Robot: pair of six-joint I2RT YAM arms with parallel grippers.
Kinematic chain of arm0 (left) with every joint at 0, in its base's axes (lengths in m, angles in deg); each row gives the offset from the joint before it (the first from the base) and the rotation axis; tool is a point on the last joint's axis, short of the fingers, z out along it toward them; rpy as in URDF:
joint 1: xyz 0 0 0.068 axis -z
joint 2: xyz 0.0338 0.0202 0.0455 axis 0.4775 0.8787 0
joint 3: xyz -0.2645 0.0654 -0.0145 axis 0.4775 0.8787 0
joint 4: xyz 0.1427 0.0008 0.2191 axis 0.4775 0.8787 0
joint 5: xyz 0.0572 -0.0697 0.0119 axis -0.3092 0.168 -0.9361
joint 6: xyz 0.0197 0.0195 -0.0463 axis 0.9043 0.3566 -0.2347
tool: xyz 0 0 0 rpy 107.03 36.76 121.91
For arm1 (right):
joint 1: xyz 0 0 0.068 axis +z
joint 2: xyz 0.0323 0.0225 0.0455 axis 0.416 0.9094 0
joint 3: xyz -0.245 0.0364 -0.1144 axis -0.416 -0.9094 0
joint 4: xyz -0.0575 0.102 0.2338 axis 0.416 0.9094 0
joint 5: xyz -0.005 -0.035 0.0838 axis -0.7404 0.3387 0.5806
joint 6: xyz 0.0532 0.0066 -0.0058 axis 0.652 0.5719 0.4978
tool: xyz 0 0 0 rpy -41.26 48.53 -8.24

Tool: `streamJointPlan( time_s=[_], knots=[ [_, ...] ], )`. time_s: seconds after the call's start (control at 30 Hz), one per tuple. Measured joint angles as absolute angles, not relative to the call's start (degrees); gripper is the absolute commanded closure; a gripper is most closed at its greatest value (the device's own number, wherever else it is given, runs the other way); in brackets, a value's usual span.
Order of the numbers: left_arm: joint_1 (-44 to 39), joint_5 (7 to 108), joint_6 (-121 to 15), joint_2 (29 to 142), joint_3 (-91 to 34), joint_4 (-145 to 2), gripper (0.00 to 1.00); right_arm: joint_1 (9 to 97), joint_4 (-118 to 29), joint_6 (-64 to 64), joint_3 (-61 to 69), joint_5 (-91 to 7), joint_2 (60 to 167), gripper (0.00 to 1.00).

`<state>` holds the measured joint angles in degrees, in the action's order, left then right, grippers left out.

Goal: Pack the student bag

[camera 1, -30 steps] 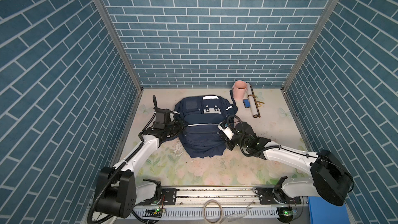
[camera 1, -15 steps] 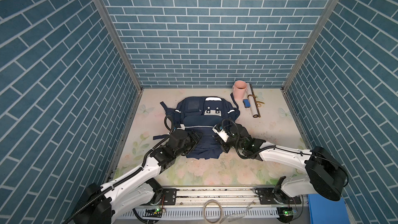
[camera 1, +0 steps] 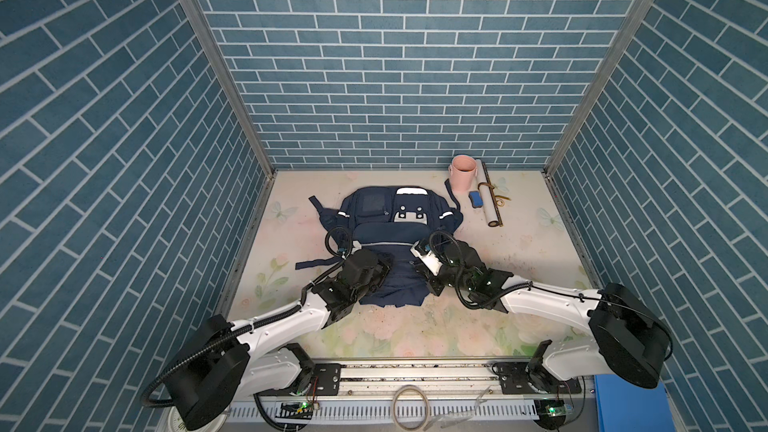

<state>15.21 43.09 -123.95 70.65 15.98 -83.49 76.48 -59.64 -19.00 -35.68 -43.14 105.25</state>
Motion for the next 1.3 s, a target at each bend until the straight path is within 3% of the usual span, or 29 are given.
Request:
streamJointPlan(
  time_s=[0.23,0.43,0.73,0.77,0.83,1.0,1.07,1.2,1.3],
  knots=[
    [13.04,46.21,-123.23,65.82,19.43,-84.51,1.0,76.33,-58.7,-19.0,-37.28,-45.56,102.08,1.0],
    [10.07,49.84,-121.57,59.55,21.71,-82.2,1.0,68.52,-54.52,-17.29,-37.63,-45.48,99.63,1.0],
    [9.98,53.36,-120.1,57.17,22.1,-81.17,1.0,64.92,-50.02,-17.07,-34.43,-42.18,100.88,1.0],
    [9.92,53.4,-119.69,57.17,22.08,-81.08,0.85,64.63,-49.87,-17.1,-34.3,-41.3,101.06,0.92],
    [9.94,53.1,-117.94,57.28,20.83,-78.68,0.63,64.13,-49.63,-16.94,-34.3,-40.73,101.06,0.73],
    [11.18,47.39,-107.9,57.06,10.08,-65.3,0.35,59.91,-47.44,-15.63,-34.3,-45.94,97.45,0.36],
    [11.49,43.83,-101.68,56.29,4.75,-61.24,0.13,58.84,-46.81,-15.22,-34.39,-48.93,92.88,0.27],
    [10.09,36.03,-88.28,52.91,-0.61,-56.89,0.13,52.55,-47.84,-14.47,-35.55,-53.76,83.15,0.15],
    [4.36,32.42,-77.04,50.04,1.8,-56.78,0.13,44.79,-51.09,-13.86,-39.57,-58.9,78.61,0.13]
  ],
)
